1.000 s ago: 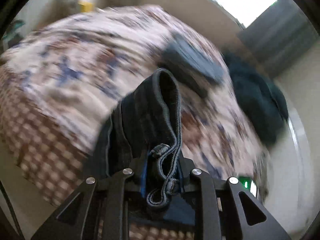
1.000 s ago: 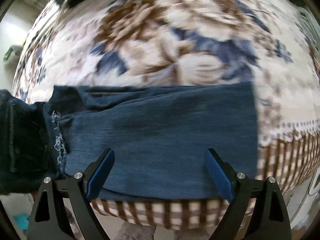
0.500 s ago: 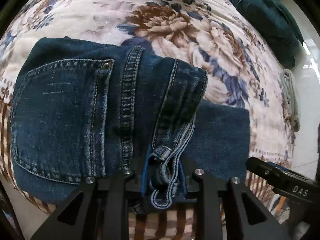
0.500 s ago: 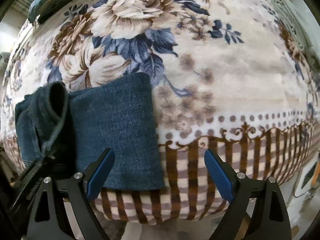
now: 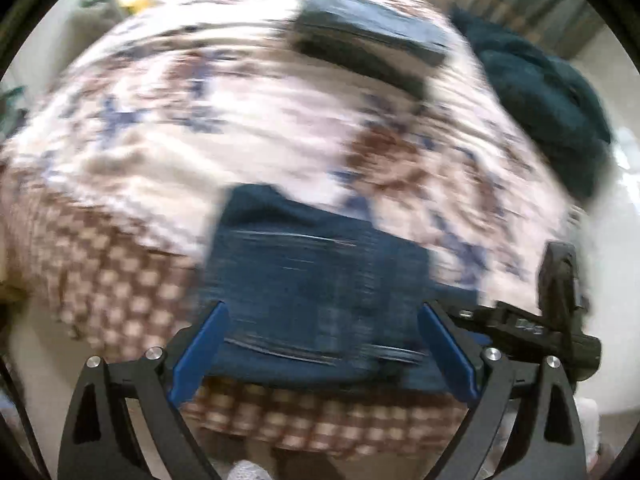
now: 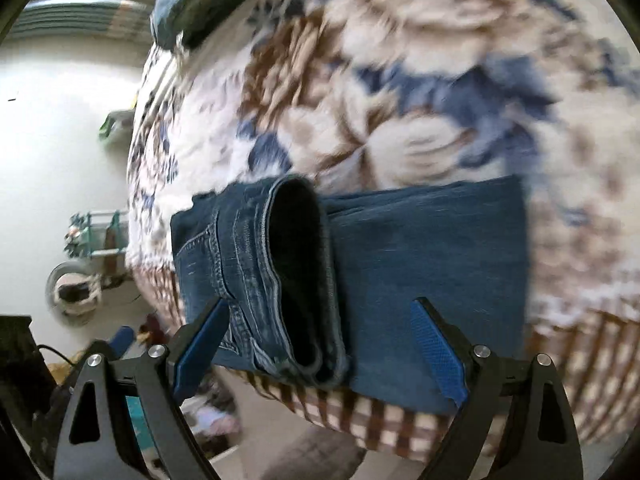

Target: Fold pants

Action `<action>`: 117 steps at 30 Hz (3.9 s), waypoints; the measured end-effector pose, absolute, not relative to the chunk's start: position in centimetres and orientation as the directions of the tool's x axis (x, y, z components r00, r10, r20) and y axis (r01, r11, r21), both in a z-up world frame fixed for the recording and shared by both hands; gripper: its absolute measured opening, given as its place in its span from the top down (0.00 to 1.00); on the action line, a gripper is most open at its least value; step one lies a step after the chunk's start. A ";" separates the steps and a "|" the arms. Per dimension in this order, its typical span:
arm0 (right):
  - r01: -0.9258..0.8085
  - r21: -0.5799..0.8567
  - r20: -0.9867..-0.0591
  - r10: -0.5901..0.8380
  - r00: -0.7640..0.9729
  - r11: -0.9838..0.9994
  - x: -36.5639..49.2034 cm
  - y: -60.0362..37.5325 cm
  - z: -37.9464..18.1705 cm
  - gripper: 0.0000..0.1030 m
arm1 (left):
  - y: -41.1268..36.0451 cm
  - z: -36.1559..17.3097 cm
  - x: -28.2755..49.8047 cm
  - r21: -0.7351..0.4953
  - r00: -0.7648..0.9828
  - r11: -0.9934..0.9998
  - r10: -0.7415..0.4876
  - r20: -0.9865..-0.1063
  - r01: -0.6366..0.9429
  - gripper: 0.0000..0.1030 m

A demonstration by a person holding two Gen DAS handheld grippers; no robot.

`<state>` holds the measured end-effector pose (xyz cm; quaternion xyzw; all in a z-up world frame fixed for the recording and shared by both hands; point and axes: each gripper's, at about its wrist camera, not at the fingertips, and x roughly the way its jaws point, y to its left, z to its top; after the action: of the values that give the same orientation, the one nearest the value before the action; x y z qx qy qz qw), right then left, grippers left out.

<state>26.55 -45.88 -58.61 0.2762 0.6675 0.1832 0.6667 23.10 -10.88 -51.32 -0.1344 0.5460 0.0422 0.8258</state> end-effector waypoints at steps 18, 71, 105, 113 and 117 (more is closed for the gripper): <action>0.159 0.647 -0.760 0.647 0.058 0.746 28.3 -39.4 -59.8 0.88 | -2.3 -55.0 23.5 -0.076 0.288 0.913 0.047 -0.957 -0.400 0.06; 0.671 0.639 -0.692 0.662 0.289 0.375 13.7 -64.5 -65.3 0.45 | -11.6 -62.9 34.6 -0.455 0.100 0.868 -0.444 -0.890 -0.197 0.39; 0.633 0.697 -0.664 0.636 0.394 0.335 12.2 -61.9 -66.4 0.27 | -9.2 -67.6 37.6 -0.712 0.146 0.606 -0.716 -0.683 -0.354 0.38; 0.557 0.796 -0.526 0.726 0.443 0.236 13.2 -60.5 -69.2 0.17 | -11.1 -65.1 32.1 -0.709 0.136 0.673 -0.698 -0.703 -0.211 0.16; 0.550 0.829 -0.439 0.729 0.526 0.102 12.1 -60.5 -69.6 0.16 | -11.0 -66.1 32.0 -0.708 0.118 0.661 -0.704 -0.700 -0.249 0.16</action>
<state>12.12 -60.51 -69.59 0.6656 0.4805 0.0789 0.5656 32.02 -10.99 -66.13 -0.3724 0.6403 -0.1754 0.6485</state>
